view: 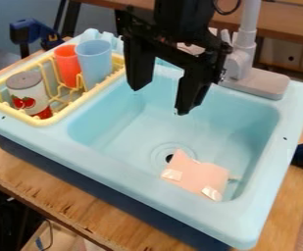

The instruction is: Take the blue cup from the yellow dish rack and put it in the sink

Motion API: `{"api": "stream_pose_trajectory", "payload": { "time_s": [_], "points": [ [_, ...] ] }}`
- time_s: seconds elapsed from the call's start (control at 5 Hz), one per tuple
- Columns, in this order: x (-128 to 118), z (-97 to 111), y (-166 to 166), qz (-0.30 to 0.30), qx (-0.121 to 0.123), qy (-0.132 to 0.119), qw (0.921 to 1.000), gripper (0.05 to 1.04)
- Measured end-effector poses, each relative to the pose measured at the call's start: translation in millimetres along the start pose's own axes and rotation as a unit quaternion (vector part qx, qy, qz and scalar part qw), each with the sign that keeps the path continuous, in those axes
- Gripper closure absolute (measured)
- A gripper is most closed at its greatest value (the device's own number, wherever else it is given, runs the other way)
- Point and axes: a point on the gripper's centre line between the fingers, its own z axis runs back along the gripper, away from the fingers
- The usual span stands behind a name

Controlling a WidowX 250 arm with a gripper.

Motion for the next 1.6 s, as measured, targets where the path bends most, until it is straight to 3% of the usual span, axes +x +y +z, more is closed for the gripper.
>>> {"api": "stream_pose_trajectory", "payload": {
  "time_s": [0.4,0.6,1.0,1.4,1.6],
  "points": [
    [12,-3,11,0.0,-0.002,0.016,0.9999,0.083],
    [25,6,33,0.003,0.0,0.01,0.9999,0.083],
    [46,-8,81,0.003,0.0,0.032,0.9995,0.083],
    [64,-19,107,0.009,-0.01,0.017,0.9998,0.083],
    [72,-21,110,0.004,-0.006,0.023,0.9997,0.083]
  ]
}}
